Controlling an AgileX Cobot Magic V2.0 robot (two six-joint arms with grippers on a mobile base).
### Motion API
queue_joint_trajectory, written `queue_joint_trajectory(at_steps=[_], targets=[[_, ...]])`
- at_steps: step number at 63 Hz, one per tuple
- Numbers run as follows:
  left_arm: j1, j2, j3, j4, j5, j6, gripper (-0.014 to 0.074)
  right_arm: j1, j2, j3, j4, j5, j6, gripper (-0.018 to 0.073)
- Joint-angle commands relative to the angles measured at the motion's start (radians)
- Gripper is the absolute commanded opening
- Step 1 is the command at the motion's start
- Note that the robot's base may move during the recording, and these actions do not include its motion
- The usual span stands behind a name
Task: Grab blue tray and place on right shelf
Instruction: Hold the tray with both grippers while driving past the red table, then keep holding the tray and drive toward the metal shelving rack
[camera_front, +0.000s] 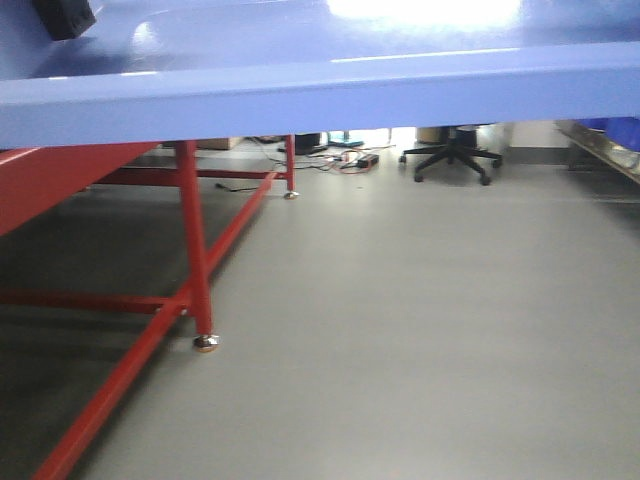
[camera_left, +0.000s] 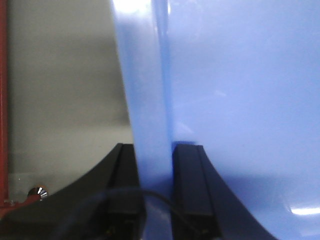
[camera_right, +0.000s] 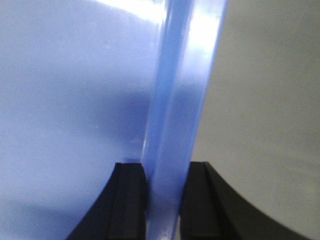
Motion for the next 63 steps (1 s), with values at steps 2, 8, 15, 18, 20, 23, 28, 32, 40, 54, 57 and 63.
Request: queue_joint_trajectory(at_steps=[2,8,15,18,20,23,28,32,40,54,57,63], targets=[[-0.019,-0.022,-0.018,-0.015,0.106,0.040,-0.0048,0.006,-0.027,-0.035,0.002,-0.098,-0.022,0.0055],[-0.019,-0.022,-0.018,-0.015,0.106,0.040,-0.0048,0.006,-0.027,-0.035,0.002,-0.098,-0.022,0.0055],[-0.019,-0.022,-0.018,-0.015,0.106,0.040,-0.0048,0.006,-0.027,-0.035,0.002,-0.098,-0.022,0.0055],[-0.019,-0.022,-0.018,-0.015,0.106,0.040,-0.0048,0.006,-0.027,-0.035,0.002,-0.098,-0.022,0.0055],[-0.019,-0.022,-0.018,-0.015,0.106,0.040,-0.0048,0.006,-0.027,-0.035,0.002,-0.098,-0.022,0.0055],[-0.019,-0.022,-0.018,-0.015,0.106,0.040,-0.0048,0.006,-0.027,-0.035,0.002,-0.098,-0.022,0.0055],[-0.019,-0.022,-0.018,-0.015,0.106,0.040,-0.0048,0.006,-0.027,-0.035,0.002,-0.098,-0.022,0.0055],[-0.019,-0.022,-0.018,-0.015,0.106,0.040,-0.0048,0.006,-0.027,-0.035,0.002,-0.098,-0.022,0.0055],[-0.019,-0.022,-0.018,-0.015,0.106,0.040,-0.0048,0.006,-0.027,-0.035,0.002,-0.098,-0.022,0.0055],[-0.019,-0.022,-0.018,-0.018,0.106,0.040,-0.0048,0.006,-0.027,-0.035,0.002,-0.098,-0.022,0.0055],[-0.019,-0.022,-0.018,-0.018,0.106,0.040,-0.0048,0.006,-0.027,-0.035,0.002,-0.098,-0.022,0.0055],[-0.019,-0.022,-0.018,-0.018,0.106,0.040,-0.0048,0.006,-0.027,-0.035,0.002,-0.098,-0.022,0.0055]])
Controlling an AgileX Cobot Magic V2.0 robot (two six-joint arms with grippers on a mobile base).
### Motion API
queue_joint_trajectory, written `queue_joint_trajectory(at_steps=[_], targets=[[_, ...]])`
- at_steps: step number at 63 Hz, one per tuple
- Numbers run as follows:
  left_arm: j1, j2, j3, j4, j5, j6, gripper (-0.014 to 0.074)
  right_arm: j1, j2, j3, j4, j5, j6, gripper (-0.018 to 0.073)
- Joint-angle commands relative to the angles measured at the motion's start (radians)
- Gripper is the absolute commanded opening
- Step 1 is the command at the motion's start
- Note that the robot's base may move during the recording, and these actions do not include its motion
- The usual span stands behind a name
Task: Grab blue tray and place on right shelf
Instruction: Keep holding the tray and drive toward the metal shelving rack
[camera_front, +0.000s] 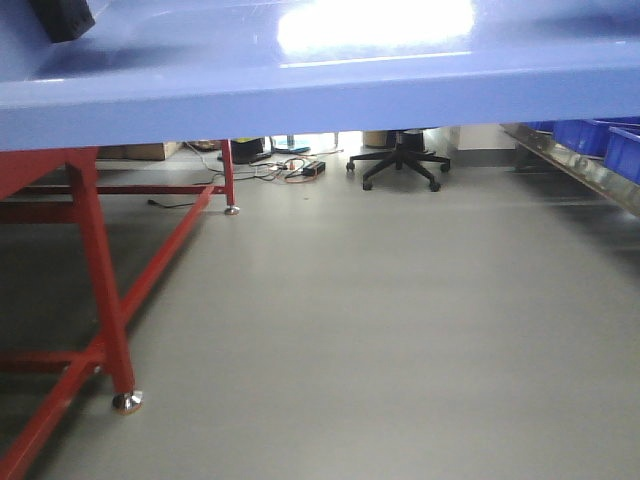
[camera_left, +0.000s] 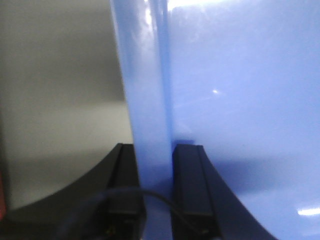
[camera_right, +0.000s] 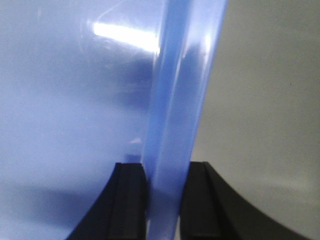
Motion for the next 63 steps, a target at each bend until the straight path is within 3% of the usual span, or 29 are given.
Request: queue_joint_trajectory(at_steps=[1,63], targets=[[-0.019,-0.022,-0.020,-0.017,0.106,0.040,-0.0048,0.006,-0.027,-0.035,0.002,-0.098,-0.022,0.0055],[-0.019,-0.022,-0.020,-0.020,0.106,0.040,-0.0048,0.006,-0.027,-0.035,0.002,-0.098,-0.022,0.0055]])
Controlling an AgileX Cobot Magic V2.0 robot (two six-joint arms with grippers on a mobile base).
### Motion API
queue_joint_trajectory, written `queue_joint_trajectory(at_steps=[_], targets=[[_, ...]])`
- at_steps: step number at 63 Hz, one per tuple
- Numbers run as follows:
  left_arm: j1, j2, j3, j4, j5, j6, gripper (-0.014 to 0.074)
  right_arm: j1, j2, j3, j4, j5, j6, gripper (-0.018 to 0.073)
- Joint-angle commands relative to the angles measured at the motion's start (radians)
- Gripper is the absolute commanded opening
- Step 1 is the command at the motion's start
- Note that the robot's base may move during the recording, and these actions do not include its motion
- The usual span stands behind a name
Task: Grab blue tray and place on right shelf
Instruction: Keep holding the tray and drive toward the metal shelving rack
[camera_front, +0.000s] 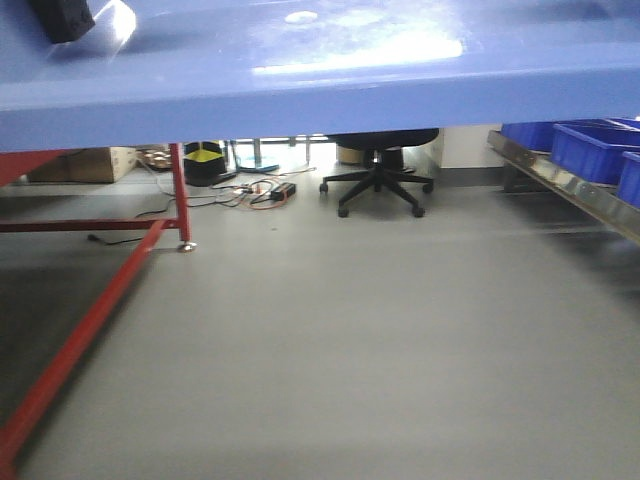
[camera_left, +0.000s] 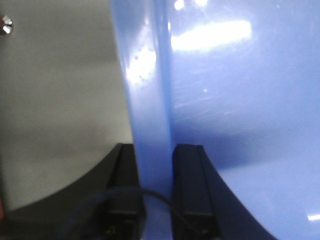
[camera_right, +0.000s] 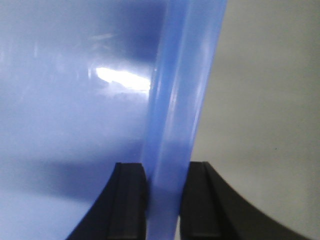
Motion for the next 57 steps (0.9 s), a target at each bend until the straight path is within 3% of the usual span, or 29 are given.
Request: queue_joint_trajectory(at_steps=[1,57], targets=[[-0.019,-0.022,-0.022,-0.018,0.106,0.040,-0.0048,0.006,-0.027,-0.035,0.002,-0.098,-0.022,0.0055],[-0.019,-0.022,-0.022,-0.020,0.106,0.040,-0.0048,0.006,-0.027,-0.035,0.002,-0.098,-0.022,0.0055]])
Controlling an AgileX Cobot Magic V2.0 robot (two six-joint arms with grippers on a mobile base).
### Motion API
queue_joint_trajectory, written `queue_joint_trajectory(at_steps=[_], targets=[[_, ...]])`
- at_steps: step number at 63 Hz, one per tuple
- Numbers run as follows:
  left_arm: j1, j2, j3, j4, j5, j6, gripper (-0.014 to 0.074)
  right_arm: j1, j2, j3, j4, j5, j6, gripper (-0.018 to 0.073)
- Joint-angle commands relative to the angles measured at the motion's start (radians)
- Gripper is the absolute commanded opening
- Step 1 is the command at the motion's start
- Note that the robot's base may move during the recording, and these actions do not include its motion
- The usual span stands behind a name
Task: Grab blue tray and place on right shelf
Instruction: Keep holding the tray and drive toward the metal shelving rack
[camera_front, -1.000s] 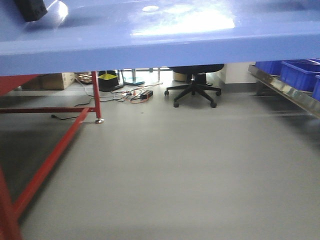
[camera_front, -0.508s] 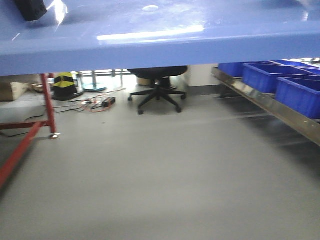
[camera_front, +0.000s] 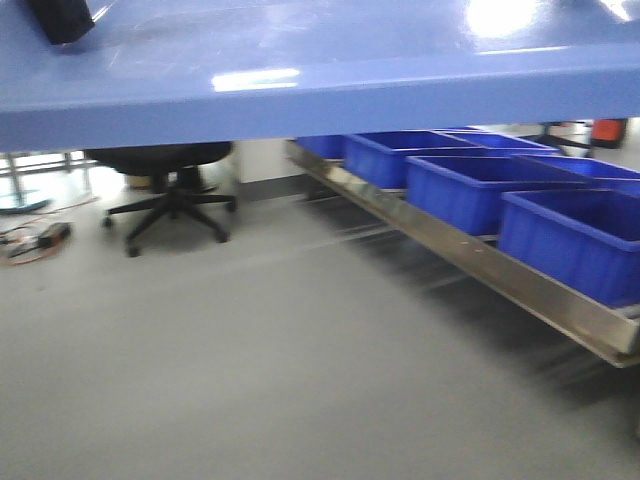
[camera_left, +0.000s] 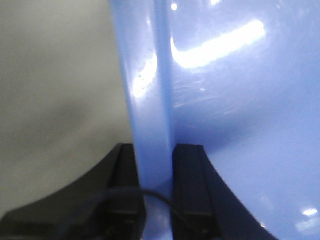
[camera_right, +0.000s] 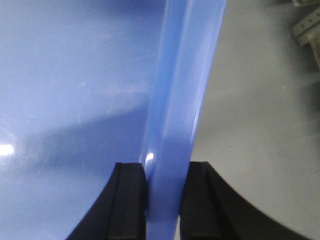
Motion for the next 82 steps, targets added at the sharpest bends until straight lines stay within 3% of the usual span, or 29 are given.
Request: queue_joint_trajectory(at_steps=[1,82], targets=[[-0.019,-0.022,-0.022,-0.020,0.104,0.040,-0.0048,0.006,-0.027,-0.035,0.002,-0.098,-0.022,0.0055],[-0.019,-0.022,-0.022,-0.032,0.104,0.040,-0.0048,0.006,-0.027,-0.035,0.003,-0.098,-0.022,0.0055]])
